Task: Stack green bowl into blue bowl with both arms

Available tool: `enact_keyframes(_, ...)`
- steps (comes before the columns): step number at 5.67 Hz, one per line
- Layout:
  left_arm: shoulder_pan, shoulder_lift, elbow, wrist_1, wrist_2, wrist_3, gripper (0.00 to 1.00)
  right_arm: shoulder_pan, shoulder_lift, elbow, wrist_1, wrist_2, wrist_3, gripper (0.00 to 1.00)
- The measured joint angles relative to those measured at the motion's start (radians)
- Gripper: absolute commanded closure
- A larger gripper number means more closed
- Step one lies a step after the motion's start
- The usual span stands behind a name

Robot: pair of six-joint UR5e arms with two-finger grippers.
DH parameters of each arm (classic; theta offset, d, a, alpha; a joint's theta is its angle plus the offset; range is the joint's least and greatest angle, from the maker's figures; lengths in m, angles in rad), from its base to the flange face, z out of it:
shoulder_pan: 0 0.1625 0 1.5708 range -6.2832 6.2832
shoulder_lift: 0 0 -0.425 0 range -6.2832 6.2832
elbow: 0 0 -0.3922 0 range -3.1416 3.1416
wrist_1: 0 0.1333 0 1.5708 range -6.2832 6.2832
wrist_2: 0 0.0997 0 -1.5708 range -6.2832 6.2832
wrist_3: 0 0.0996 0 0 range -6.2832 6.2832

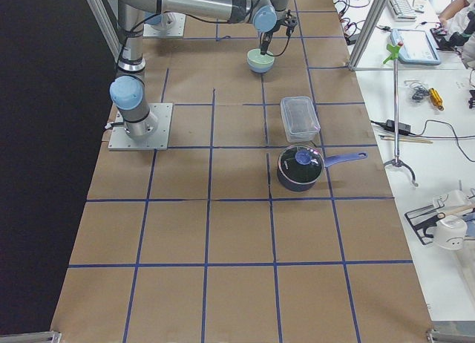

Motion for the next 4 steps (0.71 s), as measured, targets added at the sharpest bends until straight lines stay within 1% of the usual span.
enact_keyframes(2,0.0,0.0,-0.001,0.0,0.001,-0.001,0.01,-0.108,-0.172,-0.003,0.238,-0.109,-0.166,0.0)
enact_keyframes(3,0.0,0.0,-0.001,0.0,0.0,-0.001,0.01,-0.126,-0.219,-0.003,0.305,-0.132,-0.195,0.0)
enact_keyframes(4,0.0,0.0,-0.001,0.0,0.0,0.0,0.01,-0.13,-0.238,-0.005,0.328,-0.143,-0.2,0.0)
